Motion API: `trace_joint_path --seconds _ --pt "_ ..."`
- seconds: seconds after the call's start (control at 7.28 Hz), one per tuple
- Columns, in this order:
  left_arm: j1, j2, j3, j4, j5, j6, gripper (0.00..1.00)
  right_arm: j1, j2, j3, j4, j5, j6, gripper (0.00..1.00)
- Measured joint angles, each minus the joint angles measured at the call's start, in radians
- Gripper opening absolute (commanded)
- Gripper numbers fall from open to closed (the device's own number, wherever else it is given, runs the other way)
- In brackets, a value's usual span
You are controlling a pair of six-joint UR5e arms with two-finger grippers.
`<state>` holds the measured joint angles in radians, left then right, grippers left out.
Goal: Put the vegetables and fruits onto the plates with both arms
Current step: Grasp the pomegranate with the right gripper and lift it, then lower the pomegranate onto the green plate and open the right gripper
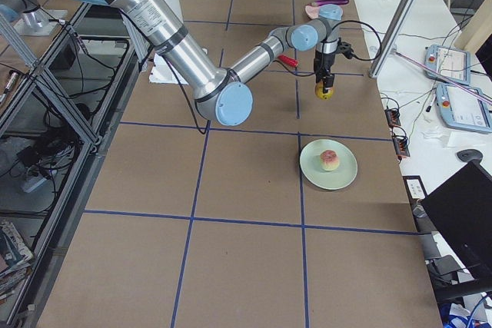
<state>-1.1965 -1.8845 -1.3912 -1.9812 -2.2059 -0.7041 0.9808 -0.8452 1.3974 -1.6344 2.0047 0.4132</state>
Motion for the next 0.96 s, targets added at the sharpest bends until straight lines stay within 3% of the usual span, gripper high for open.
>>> trace_joint_path --seconds 0.41,0.82,0.96 --pt "0.001 -0.001 -0.001 -0.001 0.000 -0.002 1.00 0.078 -0.178 0.000 0.130 0.044 -0.151 0.02" --pt "0.002 -0.002 -0.005 -0.001 0.000 -0.002 1.00 0.074 -0.284 -0.019 0.190 0.014 -0.214 0.02" --pt "0.002 -0.001 -0.009 -0.001 0.000 -0.002 1.00 0.072 -0.299 -0.029 0.194 -0.017 -0.233 0.09"
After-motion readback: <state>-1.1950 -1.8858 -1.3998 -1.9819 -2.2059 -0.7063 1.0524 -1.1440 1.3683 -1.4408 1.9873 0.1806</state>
